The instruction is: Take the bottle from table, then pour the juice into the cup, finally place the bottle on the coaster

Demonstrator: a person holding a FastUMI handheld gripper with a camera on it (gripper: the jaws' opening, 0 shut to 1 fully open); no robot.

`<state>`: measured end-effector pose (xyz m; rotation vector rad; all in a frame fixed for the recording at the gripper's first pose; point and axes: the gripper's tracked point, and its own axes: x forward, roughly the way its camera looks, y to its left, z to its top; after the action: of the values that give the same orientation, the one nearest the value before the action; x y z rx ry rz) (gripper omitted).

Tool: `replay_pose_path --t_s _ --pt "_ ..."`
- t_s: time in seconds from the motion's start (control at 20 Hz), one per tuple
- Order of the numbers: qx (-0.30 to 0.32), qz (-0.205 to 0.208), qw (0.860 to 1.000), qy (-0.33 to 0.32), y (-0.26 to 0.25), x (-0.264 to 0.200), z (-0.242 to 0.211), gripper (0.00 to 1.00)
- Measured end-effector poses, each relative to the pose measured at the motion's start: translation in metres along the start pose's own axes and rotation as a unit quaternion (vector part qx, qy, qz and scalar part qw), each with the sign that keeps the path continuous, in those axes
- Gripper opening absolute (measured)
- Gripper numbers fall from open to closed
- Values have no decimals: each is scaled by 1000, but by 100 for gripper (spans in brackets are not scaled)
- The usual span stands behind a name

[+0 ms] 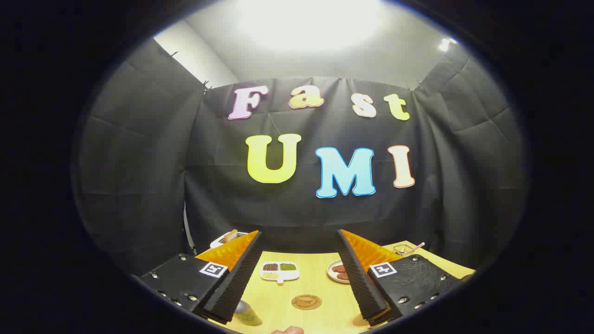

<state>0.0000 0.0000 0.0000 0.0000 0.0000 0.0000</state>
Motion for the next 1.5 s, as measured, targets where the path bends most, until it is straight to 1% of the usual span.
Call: replay_pose_path --t_s 0.4,0.85,1.05,1.2,1.5 --pt "4 -19 1000 -15 -14 -3 11 96" --pt "0 -20 1000 -20 -16 -9 12 96" --pt "3 -17 1000 -23 -11 -11 12 96" --pt "-12 -24 999 -34 -10 -12 12 96" --pt "-12 -13 999 -32 10 -11 -7 96"
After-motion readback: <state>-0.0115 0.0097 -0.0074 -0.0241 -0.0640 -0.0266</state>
